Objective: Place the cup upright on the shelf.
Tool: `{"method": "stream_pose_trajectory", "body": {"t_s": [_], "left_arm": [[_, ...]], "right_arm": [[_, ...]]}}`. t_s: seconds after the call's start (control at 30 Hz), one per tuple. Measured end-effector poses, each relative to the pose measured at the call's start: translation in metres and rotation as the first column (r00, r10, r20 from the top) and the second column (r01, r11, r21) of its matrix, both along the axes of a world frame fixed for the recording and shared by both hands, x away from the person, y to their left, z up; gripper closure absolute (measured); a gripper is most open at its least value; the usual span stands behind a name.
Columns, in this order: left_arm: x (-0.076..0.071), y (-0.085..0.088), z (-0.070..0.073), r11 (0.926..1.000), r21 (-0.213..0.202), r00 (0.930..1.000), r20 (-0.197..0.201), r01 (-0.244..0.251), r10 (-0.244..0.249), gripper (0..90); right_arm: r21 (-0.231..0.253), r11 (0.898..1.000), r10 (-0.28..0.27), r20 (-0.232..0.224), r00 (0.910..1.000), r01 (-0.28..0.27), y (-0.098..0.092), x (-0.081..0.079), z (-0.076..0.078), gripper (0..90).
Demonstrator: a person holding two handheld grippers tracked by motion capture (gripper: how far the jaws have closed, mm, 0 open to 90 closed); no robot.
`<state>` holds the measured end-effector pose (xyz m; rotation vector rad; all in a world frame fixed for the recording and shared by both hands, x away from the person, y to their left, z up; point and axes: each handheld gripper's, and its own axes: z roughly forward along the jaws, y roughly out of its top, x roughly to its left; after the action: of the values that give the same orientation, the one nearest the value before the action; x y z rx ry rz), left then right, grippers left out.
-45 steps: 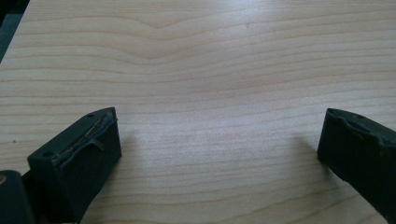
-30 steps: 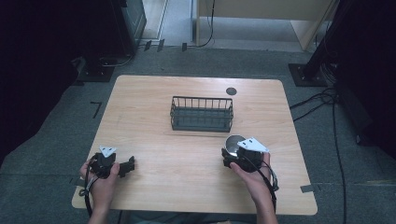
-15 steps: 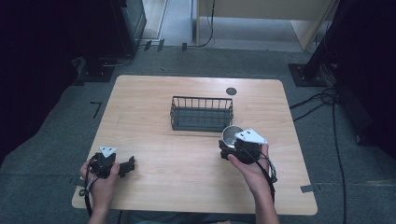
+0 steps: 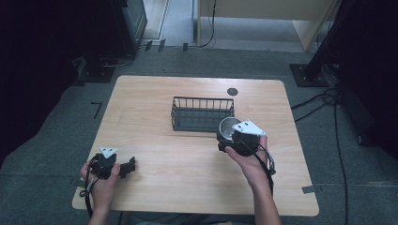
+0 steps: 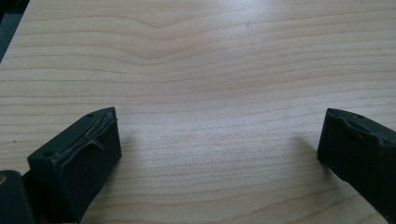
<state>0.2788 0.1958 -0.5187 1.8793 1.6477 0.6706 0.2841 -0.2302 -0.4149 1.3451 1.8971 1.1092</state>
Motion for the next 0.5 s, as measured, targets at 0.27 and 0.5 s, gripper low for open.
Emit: {"method": "stream_pose_trajectory", "body": {"t_s": [0.27, 0.5], "left_arm": [[0.000, 0.000, 0.000, 1.0000, 0.000, 1.0000, 0.000, 0.000, 0.000, 0.0], [0.000, 0.000, 0.000, 1.0000, -0.002, 1.0000, 0.001, -0.001, 0.001, 0.0]], "right_arm": [[0.012, 1.000, 0.007, 0.022, 0.9997, -0.008, 0.005, 0.010, 0.010, 17.8], [0.008, 1.000, 0.007, 0.027, 0.9996, -0.007, 0.012, 0.023, 0.015, 17.8]]}}
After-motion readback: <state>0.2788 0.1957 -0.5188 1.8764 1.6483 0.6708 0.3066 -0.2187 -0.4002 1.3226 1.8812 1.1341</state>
